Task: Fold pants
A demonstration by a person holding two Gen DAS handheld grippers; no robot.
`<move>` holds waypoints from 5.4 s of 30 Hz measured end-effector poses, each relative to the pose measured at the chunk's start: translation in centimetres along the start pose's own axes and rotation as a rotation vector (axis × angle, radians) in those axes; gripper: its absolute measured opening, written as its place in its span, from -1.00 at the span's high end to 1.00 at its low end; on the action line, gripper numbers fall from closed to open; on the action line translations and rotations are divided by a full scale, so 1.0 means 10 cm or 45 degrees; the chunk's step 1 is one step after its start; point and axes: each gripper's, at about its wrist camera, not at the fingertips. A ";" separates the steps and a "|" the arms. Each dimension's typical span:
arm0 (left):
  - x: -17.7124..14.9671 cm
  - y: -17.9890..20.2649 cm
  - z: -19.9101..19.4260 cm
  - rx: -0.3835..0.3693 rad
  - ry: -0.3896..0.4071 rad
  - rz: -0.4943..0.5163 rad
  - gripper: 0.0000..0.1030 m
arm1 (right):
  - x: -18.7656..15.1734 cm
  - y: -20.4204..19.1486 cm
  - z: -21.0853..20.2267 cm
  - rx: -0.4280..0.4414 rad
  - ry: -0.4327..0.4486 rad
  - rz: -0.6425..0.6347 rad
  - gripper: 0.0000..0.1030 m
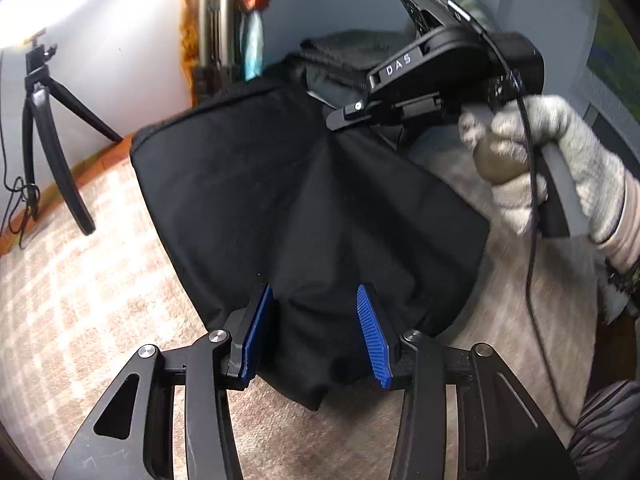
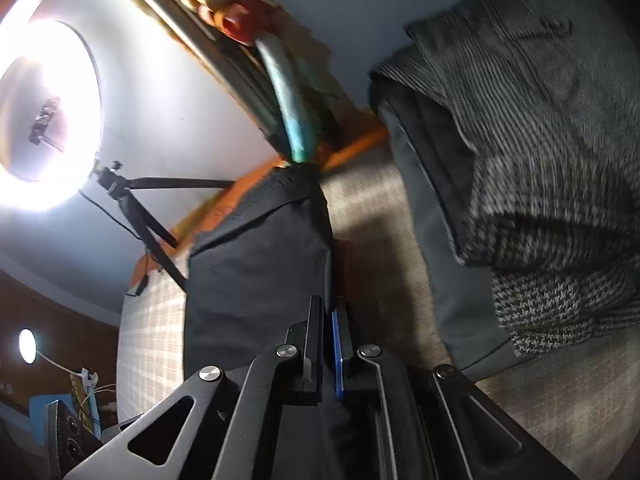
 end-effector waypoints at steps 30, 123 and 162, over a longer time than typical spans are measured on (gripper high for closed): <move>0.01 -0.46 -0.19 0.033 0.020 -0.274 0.08 | -0.83 -0.14 -0.17 -0.273 -0.181 -0.524 0.23; 0.37 -0.85 -0.11 -0.028 0.180 -0.462 0.77 | -0.39 -0.68 -0.10 0.014 0.024 -0.531 0.69; 2.21 0.79 -0.13 -0.179 0.425 -0.116 0.79 | 0.10 0.31 -2.52 -0.169 0.412 -0.463 0.70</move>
Point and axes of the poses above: each gripper's, at about its wrist camera, not at the fingertips, and z roughly the way its jaws point, y to its right, x to its top, and after that the axes turned 3 degrees about z, right-handed
